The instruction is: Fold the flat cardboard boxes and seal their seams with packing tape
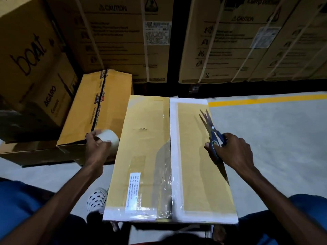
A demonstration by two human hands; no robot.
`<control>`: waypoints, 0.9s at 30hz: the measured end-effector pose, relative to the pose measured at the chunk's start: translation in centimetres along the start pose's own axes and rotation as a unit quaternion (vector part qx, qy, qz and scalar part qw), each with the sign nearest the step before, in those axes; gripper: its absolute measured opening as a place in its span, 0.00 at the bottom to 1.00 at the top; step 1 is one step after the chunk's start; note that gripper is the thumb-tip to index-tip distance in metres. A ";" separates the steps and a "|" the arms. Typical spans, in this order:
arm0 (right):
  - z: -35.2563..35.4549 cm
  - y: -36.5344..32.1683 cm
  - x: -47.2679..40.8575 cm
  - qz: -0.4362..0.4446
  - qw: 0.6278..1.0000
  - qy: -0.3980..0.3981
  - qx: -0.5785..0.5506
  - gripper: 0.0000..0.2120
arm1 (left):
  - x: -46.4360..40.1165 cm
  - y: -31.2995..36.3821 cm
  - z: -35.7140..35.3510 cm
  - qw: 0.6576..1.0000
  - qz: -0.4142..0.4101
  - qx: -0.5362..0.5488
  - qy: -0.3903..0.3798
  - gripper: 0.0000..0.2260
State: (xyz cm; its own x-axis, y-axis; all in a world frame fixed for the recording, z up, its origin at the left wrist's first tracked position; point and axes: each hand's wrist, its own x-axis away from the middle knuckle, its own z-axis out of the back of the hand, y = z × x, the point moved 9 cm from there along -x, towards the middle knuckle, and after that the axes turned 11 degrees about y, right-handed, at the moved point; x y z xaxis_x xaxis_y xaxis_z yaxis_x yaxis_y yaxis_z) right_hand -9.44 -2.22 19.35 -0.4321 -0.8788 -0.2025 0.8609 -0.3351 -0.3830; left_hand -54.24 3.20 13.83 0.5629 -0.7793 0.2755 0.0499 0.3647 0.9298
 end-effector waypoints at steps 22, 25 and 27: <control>-4.0 -17.9 -5.0 0.015 0.849 -0.121 -0.514 0.25 | 5.6 12.9 -13.8 0.854 -0.337 -0.163 -0.361 0.11; -4.4 -18.3 -5.4 0.013 0.865 -0.106 -0.490 0.24 | 5.7 13.3 -14.2 0.834 -0.384 -0.206 -0.339 0.11; -4.9 -18.0 -5.8 -0.014 0.869 -0.103 -0.484 0.24 | 5.5 13.5 -14.2 0.818 -0.418 -0.245 -0.310 0.11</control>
State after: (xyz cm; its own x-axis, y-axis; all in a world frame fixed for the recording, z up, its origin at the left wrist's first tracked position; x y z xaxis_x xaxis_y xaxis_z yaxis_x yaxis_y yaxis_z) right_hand -23.71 10.58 23.04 -0.3062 -0.9504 -0.0539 0.1795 -0.0021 -0.9837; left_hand -38.74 11.06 24.42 -0.3554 -0.9143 -0.1942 0.6140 -0.3850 0.6891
